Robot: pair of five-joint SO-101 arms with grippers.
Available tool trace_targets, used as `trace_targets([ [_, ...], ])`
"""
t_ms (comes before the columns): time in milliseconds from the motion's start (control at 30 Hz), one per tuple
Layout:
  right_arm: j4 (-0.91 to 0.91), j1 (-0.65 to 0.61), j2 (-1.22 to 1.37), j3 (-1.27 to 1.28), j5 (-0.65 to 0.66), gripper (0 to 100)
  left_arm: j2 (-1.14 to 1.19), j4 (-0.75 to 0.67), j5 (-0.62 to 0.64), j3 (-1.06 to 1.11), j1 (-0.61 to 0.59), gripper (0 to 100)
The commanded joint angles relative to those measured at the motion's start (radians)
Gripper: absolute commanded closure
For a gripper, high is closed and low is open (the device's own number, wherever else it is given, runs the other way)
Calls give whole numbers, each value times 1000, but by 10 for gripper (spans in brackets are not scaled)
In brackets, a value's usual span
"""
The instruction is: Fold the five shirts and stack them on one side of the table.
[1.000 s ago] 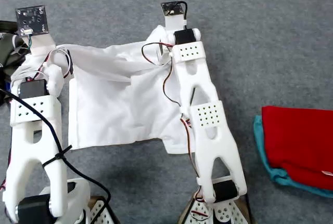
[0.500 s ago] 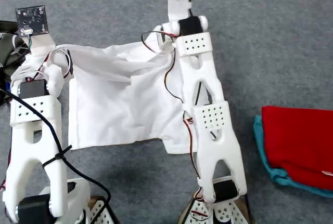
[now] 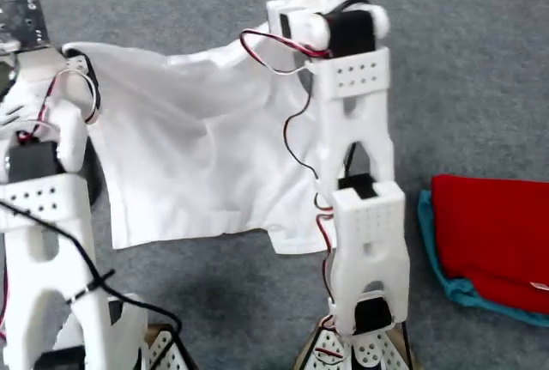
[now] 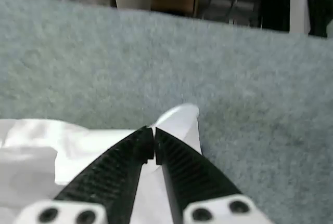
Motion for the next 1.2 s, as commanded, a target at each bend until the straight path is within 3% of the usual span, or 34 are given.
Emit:
trace_targets([
  [0, 8, 41, -186, -47, 9, 991, -94, -2, -2, -61, -9, 981],
  [367, 11, 173, -579, -44, 43, 991, -371, 8, -86, -55, -15, 981],
  [533, 137, 162, -687, 84, 58, 989, -529, 161, -180, -31, -6, 981],
  [667, 167, 54, -711, 398, 48, 981, -619, 226, -233, 78, 40, 981],
  [900, 133, -223, -713, 903, -15, 851, -717, 353, -272, 322, 15, 981],
  [1167, -160, -229, -556, 1231, -14, 868, -730, 606, -288, 362, -103, 981],
])
